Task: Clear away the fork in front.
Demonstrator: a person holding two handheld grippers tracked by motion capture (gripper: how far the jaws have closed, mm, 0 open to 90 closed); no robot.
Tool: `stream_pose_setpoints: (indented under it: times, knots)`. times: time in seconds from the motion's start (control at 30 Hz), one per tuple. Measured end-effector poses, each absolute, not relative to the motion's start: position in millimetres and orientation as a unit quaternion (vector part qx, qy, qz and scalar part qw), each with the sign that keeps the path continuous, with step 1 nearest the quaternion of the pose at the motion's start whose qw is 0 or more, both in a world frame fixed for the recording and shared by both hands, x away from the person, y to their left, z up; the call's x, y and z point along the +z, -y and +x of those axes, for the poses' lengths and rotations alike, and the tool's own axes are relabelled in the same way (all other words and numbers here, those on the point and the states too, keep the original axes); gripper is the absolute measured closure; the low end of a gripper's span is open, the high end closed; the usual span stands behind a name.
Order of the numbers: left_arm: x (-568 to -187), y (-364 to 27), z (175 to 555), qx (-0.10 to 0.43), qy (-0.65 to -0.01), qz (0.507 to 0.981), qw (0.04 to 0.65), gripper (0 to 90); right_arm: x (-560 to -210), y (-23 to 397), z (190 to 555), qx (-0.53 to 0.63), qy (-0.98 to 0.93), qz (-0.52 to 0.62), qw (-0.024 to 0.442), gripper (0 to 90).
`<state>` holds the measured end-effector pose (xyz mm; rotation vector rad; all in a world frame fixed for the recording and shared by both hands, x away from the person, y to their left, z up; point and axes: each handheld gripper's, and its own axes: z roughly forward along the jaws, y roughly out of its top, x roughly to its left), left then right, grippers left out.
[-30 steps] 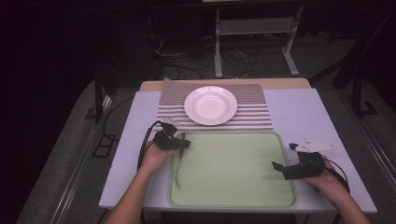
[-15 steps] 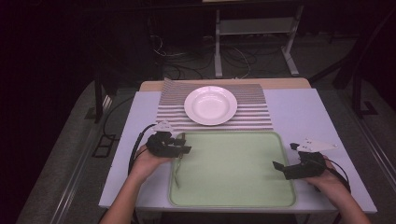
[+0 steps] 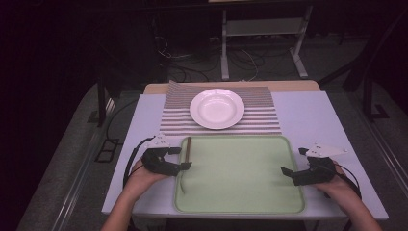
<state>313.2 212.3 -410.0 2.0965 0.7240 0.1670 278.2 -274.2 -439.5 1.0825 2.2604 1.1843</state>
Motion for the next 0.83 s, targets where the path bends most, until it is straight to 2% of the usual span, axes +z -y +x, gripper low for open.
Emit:
stream_pose_setpoints:
  times: [0.33, 0.83]
  knots:
    - [-419, -225, 300, 0.083, -0.312, 0.832, 0.452, 0.3, -439, 272, 278, 0.421, -0.803, 0.381, 0.183, 2.0]
    - [-420, -222, 300, 0.086, -0.303, 0.839, 0.444, 0.0, -440, 273, 277, 0.42, -0.803, 0.381, 0.183, 2.0]
